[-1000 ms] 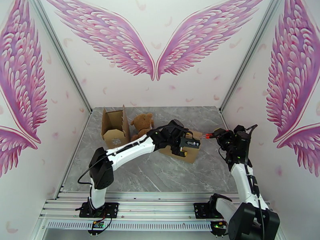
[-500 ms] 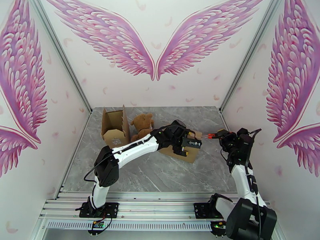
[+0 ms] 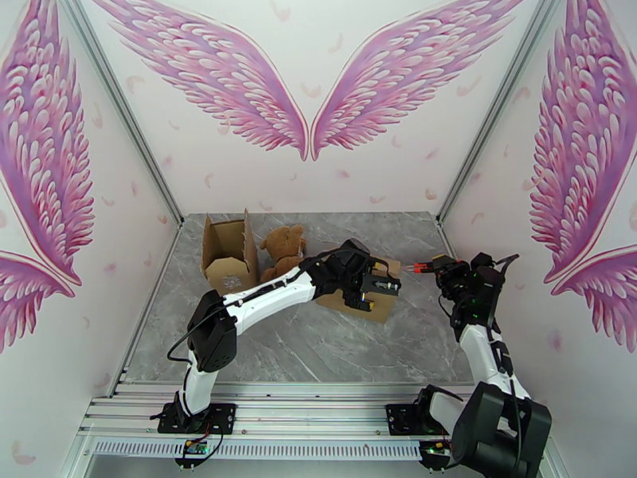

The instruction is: Unpack the express box

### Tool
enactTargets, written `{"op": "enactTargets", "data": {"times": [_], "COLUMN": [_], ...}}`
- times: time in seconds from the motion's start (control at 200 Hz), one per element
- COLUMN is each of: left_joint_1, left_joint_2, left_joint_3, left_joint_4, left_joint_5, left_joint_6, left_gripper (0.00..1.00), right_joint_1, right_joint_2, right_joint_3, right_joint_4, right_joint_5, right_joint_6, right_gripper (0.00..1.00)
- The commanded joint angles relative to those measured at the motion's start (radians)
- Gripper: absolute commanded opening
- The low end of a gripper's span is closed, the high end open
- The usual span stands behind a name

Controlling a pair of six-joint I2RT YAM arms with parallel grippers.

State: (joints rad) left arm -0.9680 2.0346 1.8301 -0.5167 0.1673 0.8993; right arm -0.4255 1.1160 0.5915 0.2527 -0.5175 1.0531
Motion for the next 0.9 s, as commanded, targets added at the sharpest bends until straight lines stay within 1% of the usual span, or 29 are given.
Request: {"op": "enactTargets", "data": {"times": [0.0, 0.25, 0.495, 0.61, 0.795, 0.894], "left_joint_1": [0.015, 0.034, 0.07, 0.081, 0.091, 0.089], "left_joint_2": [0.002, 0.003, -0.042, -0.045, -0.024, -0.017], "left_joint_3": [-0.021, -0.017, -0.065, -0.084, -0.051, -0.036], "left_joint_4": [0.021, 0.034, -0.012, -0.037, -0.028, -0.022], "left_joint_5": [0.006, -0.004, 0.037, 0.029, 0.03, 0.035], "left_joint_6": [-0.002, 0.0, 0.008, 0.036, 0.038, 0.036], "left_gripper": [0.95, 0.95, 0.94, 0.94, 0.94, 0.94], "right_joint_1": [-0.004, -0.006, -0.018, -0.018, -0.018, -0.019], "right_joint_2": [0.03, 0.085, 0.105, 0.146, 0.215, 0.223], "right_joint_3": [-0.03, -0.073, -0.079, -0.071, -0.066, -0.069], "right_joint_4": [0.103, 0.301, 0.355, 0.396, 0.438, 0.444], "right_joint_5": [-0.053, -0.13, -0.134, -0.159, -0.203, -0.207], "right_joint_6": [0.045, 0.125, 0.149, 0.168, 0.192, 0.194], "right_gripper": [0.02, 0.02, 0.02, 0.02, 0.02, 0.02]}}
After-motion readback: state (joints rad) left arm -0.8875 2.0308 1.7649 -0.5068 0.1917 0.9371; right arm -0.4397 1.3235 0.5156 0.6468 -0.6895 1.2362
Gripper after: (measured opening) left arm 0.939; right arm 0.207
